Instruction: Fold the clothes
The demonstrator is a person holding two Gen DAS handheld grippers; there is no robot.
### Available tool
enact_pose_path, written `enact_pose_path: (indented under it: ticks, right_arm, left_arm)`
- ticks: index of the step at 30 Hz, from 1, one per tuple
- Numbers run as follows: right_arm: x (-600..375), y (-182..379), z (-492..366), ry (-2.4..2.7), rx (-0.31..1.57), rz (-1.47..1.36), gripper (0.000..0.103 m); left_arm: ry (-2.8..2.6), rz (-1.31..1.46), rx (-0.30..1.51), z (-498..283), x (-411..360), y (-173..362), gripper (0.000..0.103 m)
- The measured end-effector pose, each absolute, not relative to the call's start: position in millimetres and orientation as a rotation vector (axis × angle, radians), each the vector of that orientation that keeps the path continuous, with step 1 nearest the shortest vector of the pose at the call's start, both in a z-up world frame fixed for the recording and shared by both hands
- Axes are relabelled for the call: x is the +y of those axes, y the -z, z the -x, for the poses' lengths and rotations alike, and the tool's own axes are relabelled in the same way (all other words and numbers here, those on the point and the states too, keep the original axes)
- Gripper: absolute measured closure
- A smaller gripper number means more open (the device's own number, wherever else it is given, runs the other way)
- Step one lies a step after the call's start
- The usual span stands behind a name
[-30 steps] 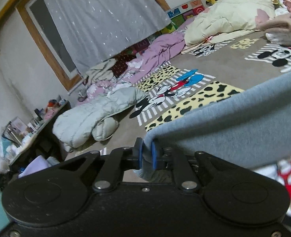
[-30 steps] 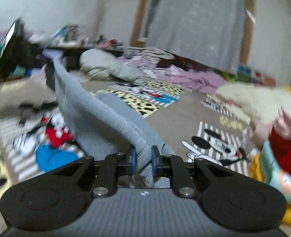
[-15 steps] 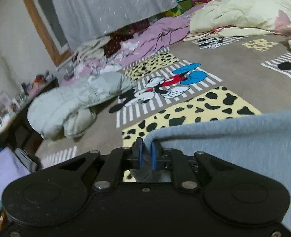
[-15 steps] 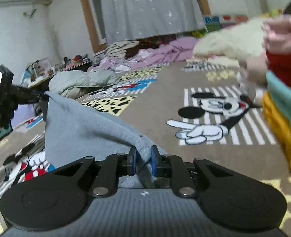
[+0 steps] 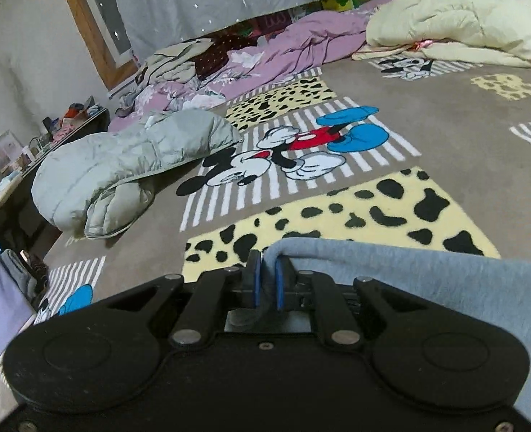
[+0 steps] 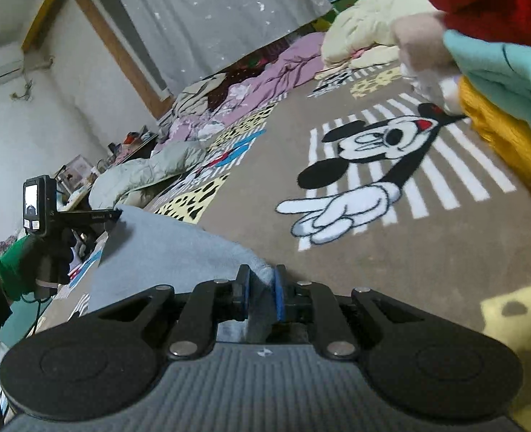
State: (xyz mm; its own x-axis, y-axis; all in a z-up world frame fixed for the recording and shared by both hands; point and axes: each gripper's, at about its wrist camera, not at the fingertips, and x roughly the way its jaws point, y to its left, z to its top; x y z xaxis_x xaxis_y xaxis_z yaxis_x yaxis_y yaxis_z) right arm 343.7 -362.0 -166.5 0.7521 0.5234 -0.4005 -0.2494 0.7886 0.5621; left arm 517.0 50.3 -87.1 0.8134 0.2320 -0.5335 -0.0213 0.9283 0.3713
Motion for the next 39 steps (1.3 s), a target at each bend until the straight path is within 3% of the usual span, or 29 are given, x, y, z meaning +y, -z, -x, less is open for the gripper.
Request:
enact_pose_path:
  ticks: [11,14,15,16,17,19,24,26,29,32,34,37,39]
  right_arm:
    - [-364,175,-352,-0.4,0.599,-0.539,0.088]
    - [-363,178,-356,-0.375,0.626,-0.533,0.075]
    - [-365,179,-357,-0.361,0.63,-0.542,0.065]
    - [-366,178,-356,-0.361,0.624,-0.549,0.064]
    - [-368,177,-355,-0.361,0.618,-0.556,0.063]
    - [-370,175,-354,-0.361,0.606,-0.57,0.058]
    - [-361,151,-335,-0.341,0.48,-0.445,0.058]
    - [-348,138,-323,-0.324,0.409,-0.325,0.058]
    - [-325,127,-310,-0.421,0.323,-0.233,0.059]
    - [-297,129,-305,-0.543,0.344,-0.144,0.062]
    - [-288,137,-311,-0.559,0.399,-0.123,0.062]
    - [-285,154,-329,-0.542,0.53,-0.134,0.061]
    - [-290,154,-334,-0.548,0.541,-0.169,0.061]
  left_arm:
    - [-0.164,-0.357,0.673,-550,39,116,0.095]
    - [-0.169,-0.408,0.679,-552,33,114,0.093]
    - [-0.166,-0.392,0.678,-550,35,109,0.092]
    - [-0.15,-0.355,0.669,-546,41,101,0.085]
    - [-0.155,-0.32,0.651,-541,49,94,0.068]
    - [-0.169,-0.251,0.612,-530,64,79,0.044]
    - [-0.267,-0.196,0.555,-501,107,53,0.048]
    - [-0.234,-0.205,0.546,-489,113,51,0.06]
    - [-0.123,-0.229,0.552,-477,104,62,0.068]
    - [-0.036,-0.253,0.59,-477,89,91,0.069]
    - [-0.078,-0.316,0.623,-492,84,116,0.069]
    - [-0.132,-0.16,0.621,-518,108,118,0.048]
    - [-0.14,0.01,0.633,-531,130,110,0.049]
